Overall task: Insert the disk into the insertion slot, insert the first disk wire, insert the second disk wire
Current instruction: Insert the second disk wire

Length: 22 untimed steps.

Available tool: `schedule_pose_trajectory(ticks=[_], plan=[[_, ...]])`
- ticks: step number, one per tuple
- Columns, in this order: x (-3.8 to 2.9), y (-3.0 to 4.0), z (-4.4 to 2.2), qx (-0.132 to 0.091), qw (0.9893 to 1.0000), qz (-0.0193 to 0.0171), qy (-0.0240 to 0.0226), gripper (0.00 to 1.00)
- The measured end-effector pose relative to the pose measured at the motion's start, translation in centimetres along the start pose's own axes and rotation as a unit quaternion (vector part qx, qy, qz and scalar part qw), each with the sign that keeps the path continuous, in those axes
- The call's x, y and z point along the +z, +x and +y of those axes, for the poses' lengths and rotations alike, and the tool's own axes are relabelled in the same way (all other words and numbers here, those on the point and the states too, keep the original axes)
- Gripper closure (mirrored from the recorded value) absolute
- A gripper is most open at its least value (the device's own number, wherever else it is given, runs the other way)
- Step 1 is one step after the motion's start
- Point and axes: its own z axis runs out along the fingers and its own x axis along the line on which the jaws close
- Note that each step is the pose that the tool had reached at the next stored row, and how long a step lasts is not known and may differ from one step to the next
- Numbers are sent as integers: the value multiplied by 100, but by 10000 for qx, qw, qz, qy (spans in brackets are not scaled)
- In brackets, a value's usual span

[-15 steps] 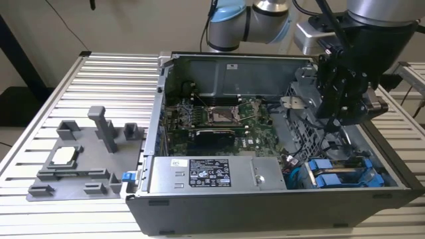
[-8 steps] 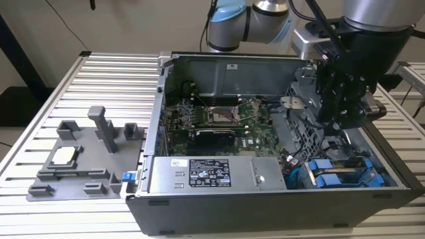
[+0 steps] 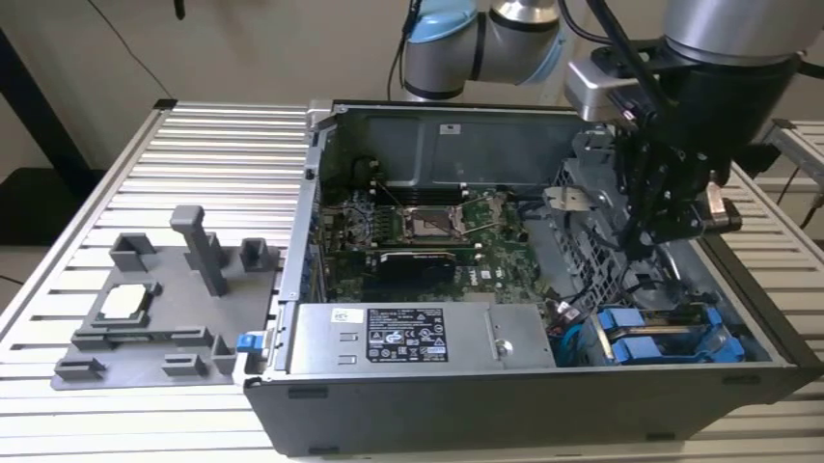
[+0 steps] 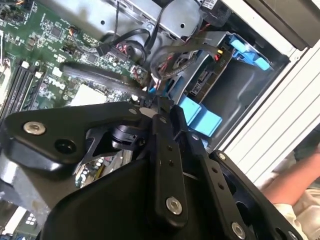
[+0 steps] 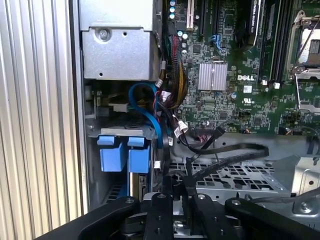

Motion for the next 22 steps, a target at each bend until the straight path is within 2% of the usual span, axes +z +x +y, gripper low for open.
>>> schedule_pose_trajectory(ticks=[3, 6, 11, 14, 16, 22], plan=[[1, 32, 1, 0, 10000, -1, 0, 84], [9, 137, 2, 0, 10000, -4, 0, 84], [46, 317, -4, 12, 10000, -94, 2, 84], [59, 416, -16, 17, 9999, -128, 3, 84], [65, 458, -45, 18, 9999, -134, 3, 84], [117, 486, -214, 19, 9999, -145, 3, 84]])
